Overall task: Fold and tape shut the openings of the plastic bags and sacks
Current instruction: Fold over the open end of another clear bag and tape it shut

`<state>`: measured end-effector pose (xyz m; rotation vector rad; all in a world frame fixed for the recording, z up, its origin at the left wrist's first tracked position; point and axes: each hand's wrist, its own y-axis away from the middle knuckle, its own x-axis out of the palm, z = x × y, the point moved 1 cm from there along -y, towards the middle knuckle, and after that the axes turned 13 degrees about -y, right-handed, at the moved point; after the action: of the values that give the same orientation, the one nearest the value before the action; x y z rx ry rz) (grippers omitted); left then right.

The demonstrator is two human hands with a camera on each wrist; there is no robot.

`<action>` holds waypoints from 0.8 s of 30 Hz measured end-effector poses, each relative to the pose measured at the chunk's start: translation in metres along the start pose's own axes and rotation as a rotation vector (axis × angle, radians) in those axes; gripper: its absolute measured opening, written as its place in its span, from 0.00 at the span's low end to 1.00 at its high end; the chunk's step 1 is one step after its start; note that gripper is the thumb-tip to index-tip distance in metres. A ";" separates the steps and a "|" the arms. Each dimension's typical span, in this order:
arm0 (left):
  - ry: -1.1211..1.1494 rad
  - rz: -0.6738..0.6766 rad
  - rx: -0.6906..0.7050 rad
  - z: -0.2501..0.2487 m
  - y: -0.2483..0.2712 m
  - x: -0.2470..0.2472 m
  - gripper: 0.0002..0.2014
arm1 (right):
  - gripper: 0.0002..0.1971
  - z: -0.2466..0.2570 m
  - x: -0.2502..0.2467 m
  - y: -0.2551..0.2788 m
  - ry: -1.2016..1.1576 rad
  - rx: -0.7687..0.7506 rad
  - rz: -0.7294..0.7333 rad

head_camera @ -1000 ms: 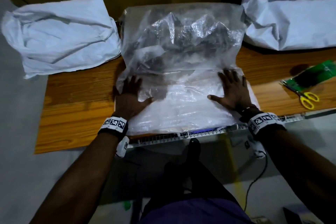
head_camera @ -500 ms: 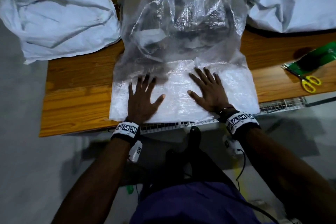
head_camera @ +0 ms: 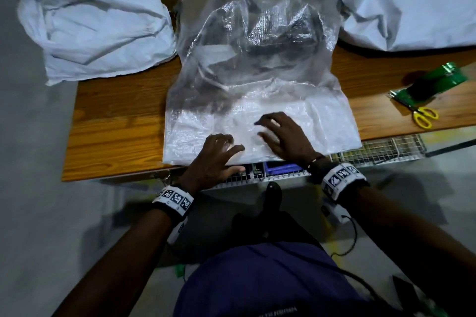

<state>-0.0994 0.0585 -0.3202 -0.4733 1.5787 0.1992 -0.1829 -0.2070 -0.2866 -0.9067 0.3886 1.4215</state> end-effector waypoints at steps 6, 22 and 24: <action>-0.079 -0.007 0.002 -0.004 0.005 0.011 0.19 | 0.20 0.022 0.018 0.042 -0.009 -0.115 0.230; 0.246 0.045 -0.161 0.025 0.008 -0.025 0.13 | 0.09 0.022 0.038 0.015 -0.124 0.216 0.080; 0.083 0.025 -0.113 0.051 0.030 -0.030 0.16 | 0.08 0.017 0.035 0.014 -0.166 0.208 0.091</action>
<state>-0.0652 0.1118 -0.2990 -0.5560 1.6607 0.2920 -0.1949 -0.1724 -0.3061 -0.6041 0.4476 1.4966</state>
